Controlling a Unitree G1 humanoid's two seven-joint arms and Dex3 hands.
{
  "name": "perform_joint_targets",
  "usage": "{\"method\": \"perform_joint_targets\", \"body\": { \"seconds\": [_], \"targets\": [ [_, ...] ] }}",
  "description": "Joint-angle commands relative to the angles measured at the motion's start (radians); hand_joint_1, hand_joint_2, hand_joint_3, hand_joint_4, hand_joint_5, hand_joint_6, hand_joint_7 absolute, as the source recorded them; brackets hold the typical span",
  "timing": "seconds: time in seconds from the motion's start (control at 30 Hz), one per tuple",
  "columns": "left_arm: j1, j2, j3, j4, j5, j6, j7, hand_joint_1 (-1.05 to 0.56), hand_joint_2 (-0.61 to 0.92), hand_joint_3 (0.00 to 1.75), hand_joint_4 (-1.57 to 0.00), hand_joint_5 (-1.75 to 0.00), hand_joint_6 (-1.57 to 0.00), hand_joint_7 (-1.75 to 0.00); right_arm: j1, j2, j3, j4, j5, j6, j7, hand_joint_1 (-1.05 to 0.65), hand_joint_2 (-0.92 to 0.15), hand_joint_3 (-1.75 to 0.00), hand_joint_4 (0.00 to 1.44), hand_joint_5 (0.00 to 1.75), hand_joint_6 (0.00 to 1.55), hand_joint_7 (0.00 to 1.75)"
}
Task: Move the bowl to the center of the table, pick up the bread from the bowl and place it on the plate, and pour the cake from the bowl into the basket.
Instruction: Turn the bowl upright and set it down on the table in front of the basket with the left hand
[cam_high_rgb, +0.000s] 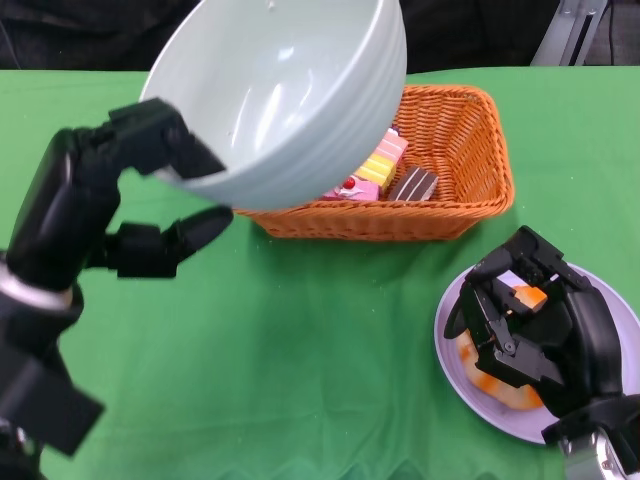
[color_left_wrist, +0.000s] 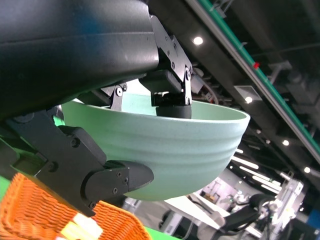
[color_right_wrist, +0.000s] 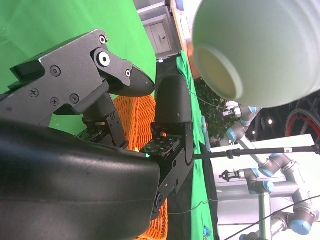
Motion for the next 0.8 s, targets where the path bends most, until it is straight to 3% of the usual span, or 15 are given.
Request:
{"method": "perform_joint_targets", "body": {
  "seconds": [0.03,0.23,0.43,0.57,0.8],
  "targets": [
    [0.034,0.017,0.057,0.023,0.128,-0.103,0.12,-0.08,0.71,0.83,-0.76,-1.59,-0.71,-1.48,-0.014,-0.008,-0.013,0.009,-0.005,-0.015,-0.009,-0.12,-0.61,-1.02,0.68,1.75,0.57,1.46],
    [0.091,0.013,0.118,0.059,0.379,-0.175,0.346,-0.1,0.73,0.84,-0.73,-1.62,-0.63,-1.51,-0.023,-0.007,-0.015,0.022,-0.002,-0.018,-0.007,-0.12,-0.6,-1.05,0.68,1.75,0.57,1.45],
    [0.144,0.032,0.084,0.063,0.592,-0.153,0.639,-0.05,0.73,0.89,-0.75,-1.59,-0.66,-1.47,-0.031,-0.007,-0.023,0.033,0.013,-0.014,0.002,-0.1,-0.6,-1.08,0.69,1.75,0.58,1.44],
    [0.165,0.094,-0.002,0.043,0.746,-0.098,0.884,-0.02,0.67,0.99,-0.77,-1.58,-0.64,-1.51,-0.034,-0.005,-0.028,0.035,0.009,-0.016,0.001,-0.09,-0.58,-1.1,0.69,1.75,0.59,1.42],
    [0.181,0.225,-0.261,0.042,0.929,0.057,1.29,-0.04,0.59,1.1,-0.72,-1.67,-0.61,-1.59,-0.032,-0.005,-0.033,0.031,0.009,-0.007,-0.002,-0.09,-0.56,-1.15,0.69,1.75,0.58,1.45]
  ]
}}
